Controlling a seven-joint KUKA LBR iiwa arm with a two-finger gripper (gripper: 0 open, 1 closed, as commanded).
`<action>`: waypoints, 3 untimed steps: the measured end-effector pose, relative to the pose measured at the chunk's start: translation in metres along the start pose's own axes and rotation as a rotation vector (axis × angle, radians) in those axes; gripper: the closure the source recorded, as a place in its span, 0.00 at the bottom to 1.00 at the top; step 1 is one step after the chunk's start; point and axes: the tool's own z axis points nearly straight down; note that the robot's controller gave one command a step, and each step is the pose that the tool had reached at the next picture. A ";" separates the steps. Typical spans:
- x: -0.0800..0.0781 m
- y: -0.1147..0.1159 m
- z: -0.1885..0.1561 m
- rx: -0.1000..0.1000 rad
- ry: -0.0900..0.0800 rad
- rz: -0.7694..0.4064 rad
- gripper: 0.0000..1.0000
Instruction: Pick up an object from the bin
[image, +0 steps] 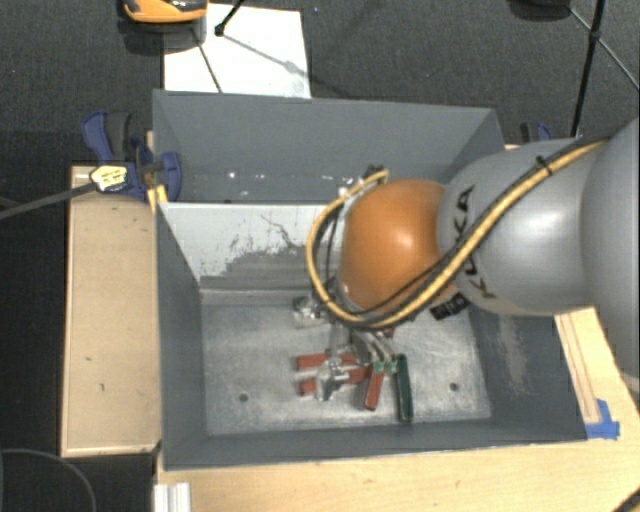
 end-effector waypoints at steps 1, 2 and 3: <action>0.012 -0.029 0.067 0.000 0.006 -0.102 1.00; 0.012 -0.029 0.067 0.000 0.006 -0.100 1.00; 0.018 -0.035 -0.080 0.000 0.004 -0.122 1.00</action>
Offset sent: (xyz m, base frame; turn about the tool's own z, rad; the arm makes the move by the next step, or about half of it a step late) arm 0.0000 0.0000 0.0000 0.0000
